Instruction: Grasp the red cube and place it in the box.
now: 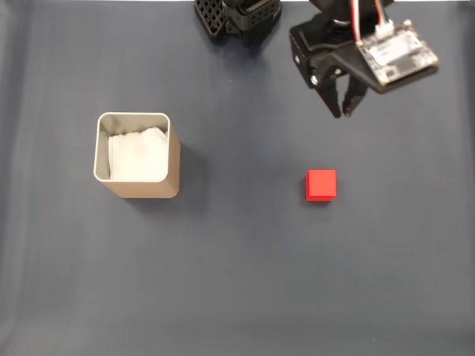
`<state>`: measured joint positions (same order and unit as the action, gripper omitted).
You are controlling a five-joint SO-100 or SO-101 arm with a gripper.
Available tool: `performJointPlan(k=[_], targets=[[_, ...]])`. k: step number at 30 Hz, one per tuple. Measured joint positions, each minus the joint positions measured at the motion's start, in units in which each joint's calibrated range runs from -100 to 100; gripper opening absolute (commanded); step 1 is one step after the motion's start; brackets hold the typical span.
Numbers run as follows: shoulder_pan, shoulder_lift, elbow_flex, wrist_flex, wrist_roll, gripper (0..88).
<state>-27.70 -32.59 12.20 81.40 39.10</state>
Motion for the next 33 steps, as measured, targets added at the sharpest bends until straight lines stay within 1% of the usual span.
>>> performJointPlan(k=[5, 14, 17, 26, 33], targets=[[0.08, 5.17, -3.64, 0.49, -0.83, 11.3], [4.21, 10.79, -6.92, 0.49, -0.83, 27.8], [5.49, 12.13, -7.19, 0.49, -0.83, 30.1], [7.59, 14.36, -5.19, -1.46, -0.83, 33.5], [7.52, 15.96, -1.37, -3.98, -0.83, 39.5]])
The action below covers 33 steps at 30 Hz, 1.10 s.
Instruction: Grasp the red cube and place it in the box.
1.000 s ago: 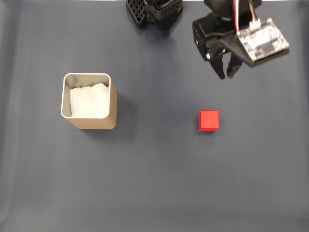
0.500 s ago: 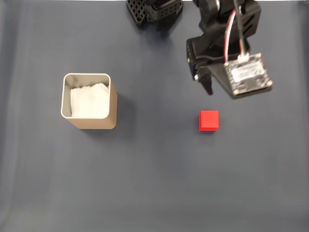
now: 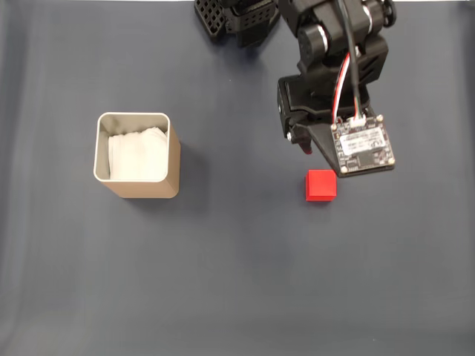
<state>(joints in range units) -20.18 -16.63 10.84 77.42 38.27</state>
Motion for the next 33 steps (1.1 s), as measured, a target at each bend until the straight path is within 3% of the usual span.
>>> performJointPlan(k=[33], targets=[[4.43, 9.54, 5.37, -14.46, 0.59, 43.3]])
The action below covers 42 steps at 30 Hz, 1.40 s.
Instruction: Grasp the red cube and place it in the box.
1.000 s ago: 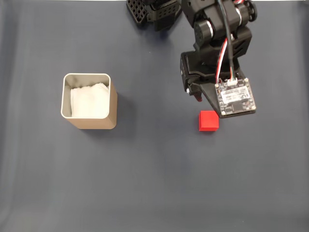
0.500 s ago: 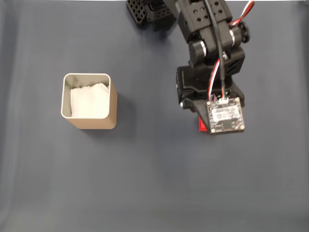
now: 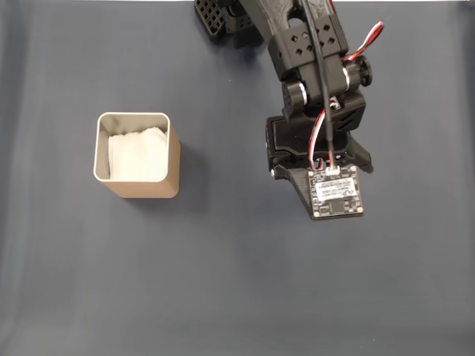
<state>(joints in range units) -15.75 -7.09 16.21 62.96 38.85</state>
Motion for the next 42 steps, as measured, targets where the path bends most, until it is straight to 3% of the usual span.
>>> performJointPlan(k=[42], targets=[[0.08, -1.43, 19.03, -24.37, -1.51, 43.5]])
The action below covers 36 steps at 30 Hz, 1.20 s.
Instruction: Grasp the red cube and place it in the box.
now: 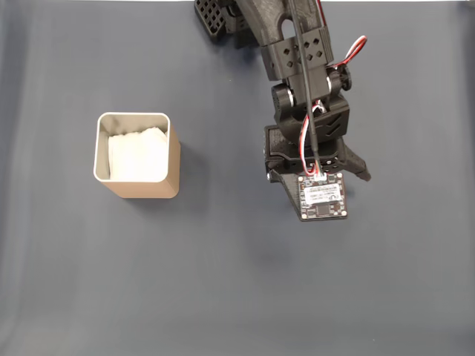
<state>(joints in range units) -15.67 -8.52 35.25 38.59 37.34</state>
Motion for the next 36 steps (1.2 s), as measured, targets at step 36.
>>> performJointPlan(k=[36], targets=[[-0.38, 0.27, 5.37, -4.55, 0.39, 16.3]])
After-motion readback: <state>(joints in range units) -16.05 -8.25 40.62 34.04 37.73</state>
